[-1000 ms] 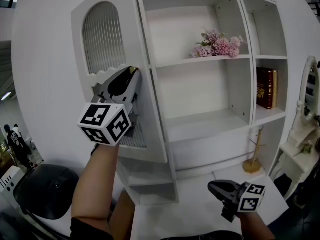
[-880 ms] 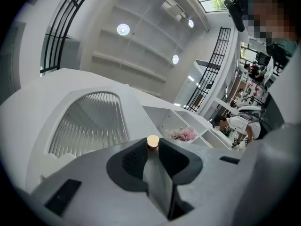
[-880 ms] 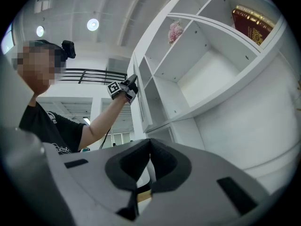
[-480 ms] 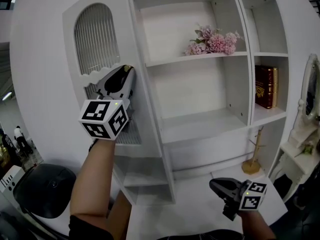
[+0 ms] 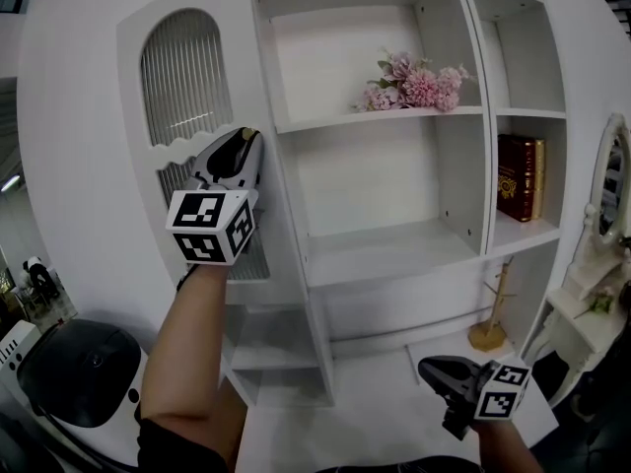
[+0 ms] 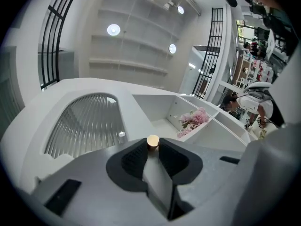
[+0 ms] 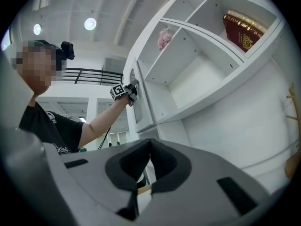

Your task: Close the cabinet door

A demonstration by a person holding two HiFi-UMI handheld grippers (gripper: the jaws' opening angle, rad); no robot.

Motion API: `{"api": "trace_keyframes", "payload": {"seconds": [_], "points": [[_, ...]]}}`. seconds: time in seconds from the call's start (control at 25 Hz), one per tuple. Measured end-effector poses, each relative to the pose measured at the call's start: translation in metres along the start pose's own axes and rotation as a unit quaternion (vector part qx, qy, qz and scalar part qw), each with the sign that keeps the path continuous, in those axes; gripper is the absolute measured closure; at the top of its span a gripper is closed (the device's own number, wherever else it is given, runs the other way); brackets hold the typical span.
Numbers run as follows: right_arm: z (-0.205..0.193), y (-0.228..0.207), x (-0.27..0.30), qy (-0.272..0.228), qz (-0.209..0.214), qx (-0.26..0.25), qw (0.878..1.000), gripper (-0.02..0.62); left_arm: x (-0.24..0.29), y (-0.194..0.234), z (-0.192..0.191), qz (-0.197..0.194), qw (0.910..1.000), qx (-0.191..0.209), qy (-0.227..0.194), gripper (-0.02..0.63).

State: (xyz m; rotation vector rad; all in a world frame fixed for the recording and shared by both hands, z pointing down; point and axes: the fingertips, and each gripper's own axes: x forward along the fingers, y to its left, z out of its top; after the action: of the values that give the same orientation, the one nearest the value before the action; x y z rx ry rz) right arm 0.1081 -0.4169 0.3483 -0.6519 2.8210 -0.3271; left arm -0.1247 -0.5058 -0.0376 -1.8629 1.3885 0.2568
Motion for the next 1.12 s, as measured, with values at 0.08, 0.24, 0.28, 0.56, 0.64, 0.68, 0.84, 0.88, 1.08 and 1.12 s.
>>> {"api": "trace_keyframes", "payload": {"seconds": [0.08, 0.24, 0.28, 0.56, 0.64, 0.68, 0.84, 0.88, 1.08, 1.12], "points": [[-0.001, -0.003, -0.004, 0.005, -0.002, 0.000, 1.000, 0.588, 0.004, 0.000, -0.004, 0.004, 1.0000, 0.002, 0.003, 0.529], [-0.001, -0.009, -0.011, 0.011, -0.008, -0.006, 1.000, 0.589, 0.011, 0.002, -0.011, 0.021, 0.9995, 0.024, 0.006, 0.531], [0.000, -0.011, -0.014, 0.012, -0.010, -0.007, 1.000, 0.589, 0.012, 0.002, -0.013, 0.024, 0.9993, 0.028, 0.008, 0.531], [0.002, -0.018, -0.019, 0.025, -0.014, -0.016, 0.999, 0.589, 0.015, 0.003, -0.015, 0.037, 0.9982, 0.047, 0.001, 0.531], [0.004, -0.019, -0.020, 0.026, -0.014, -0.019, 0.999, 0.588, 0.016, 0.002, -0.016, 0.037, 0.9980, 0.052, 0.003, 0.531], [0.005, -0.019, -0.021, 0.025, -0.014, -0.020, 0.999, 0.589, 0.016, 0.002, -0.016, 0.036, 0.9978, 0.056, 0.005, 0.531], [0.009, -0.017, -0.023, 0.023, -0.016, -0.029, 0.999, 0.589, 0.016, -0.001, -0.017, 0.028, 0.9983, 0.048, 0.013, 0.525], [0.010, -0.016, -0.024, 0.022, -0.015, -0.032, 0.999, 0.589, 0.015, -0.001, -0.015, 0.023, 0.9990, 0.036, 0.012, 0.518], [0.008, -0.004, -0.023, 0.024, -0.008, -0.039, 0.999, 0.589, -0.002, -0.004, -0.008, -0.005, 0.9999, -0.002, 0.016, 0.440], [0.009, 0.000, -0.022, 0.026, -0.006, -0.041, 0.999, 0.589, -0.010, -0.004, -0.007, -0.010, 0.9998, -0.008, 0.017, 0.437]]}}
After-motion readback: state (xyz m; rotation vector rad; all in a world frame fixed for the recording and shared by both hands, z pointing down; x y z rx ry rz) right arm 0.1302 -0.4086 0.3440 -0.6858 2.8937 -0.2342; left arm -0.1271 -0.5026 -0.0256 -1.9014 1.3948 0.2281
